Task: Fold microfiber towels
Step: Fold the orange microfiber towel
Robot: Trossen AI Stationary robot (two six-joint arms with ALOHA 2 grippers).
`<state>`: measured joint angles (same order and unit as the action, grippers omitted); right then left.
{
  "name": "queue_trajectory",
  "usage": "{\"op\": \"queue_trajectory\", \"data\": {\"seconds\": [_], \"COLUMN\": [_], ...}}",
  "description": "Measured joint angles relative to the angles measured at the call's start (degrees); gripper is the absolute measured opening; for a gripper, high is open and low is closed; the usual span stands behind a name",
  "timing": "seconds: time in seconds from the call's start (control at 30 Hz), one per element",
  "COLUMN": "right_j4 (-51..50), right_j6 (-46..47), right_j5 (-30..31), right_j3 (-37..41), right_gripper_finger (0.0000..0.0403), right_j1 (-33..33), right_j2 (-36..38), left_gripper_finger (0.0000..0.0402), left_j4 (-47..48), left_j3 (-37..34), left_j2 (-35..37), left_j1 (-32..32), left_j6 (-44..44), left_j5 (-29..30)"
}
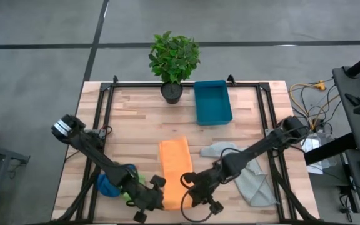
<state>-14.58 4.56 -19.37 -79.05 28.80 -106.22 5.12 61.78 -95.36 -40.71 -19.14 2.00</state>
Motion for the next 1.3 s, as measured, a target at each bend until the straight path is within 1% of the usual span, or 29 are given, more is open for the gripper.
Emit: {"op": "queue_trajectory", "data": {"seconds": [0.2,0.33,0.57,0.7,0.9,1.1,1.3], "right_j4": [-0.4,-2.6,-8.0,-9.4,-9.3,-9.1,-7.6], "right_j6": [2.3,2.5,0.7,-1.2,-2.6,-3.6,-3.5], "right_j5": [0.0,1.0,1.3,1.4,1.6,3.0,3.8], "right_j3": [0.0,0.0,0.0,0.4,1.8,4.7,7.2], "right_gripper_finger": [0.0009,0.0009,0.0009,0.0009,0.0009,0.0009,0.0009], "right_j1": [-1.4,-3.7,-8.3,-10.5,-13.4,-16.3,-19.2], "right_j2": [0.1,0.3,1.1,1.6,1.8,1.8,1.8], "left_gripper_finger": [0.0,0.0,0.0,0.0,0.0,0.0,0.0], "left_j4": [1.6,4.8,8.4,8.0,7.2,3.2,0.0], "left_j3": [-0.1,-0.1,-0.5,-1.6,-7.7,-15.5,-21.1], "left_j2": [1.8,1.9,2.4,3.6,8.1,12.5,15.7], "left_j1": [0.8,1.7,4.3,6.4,10.0,13.4,16.6], "left_j6": [0.0,0.2,4.5,6.2,6.4,6.1,6.1], "left_j5": [-0.3,0.8,1.6,1.6,1.8,2.1,3.1]}}
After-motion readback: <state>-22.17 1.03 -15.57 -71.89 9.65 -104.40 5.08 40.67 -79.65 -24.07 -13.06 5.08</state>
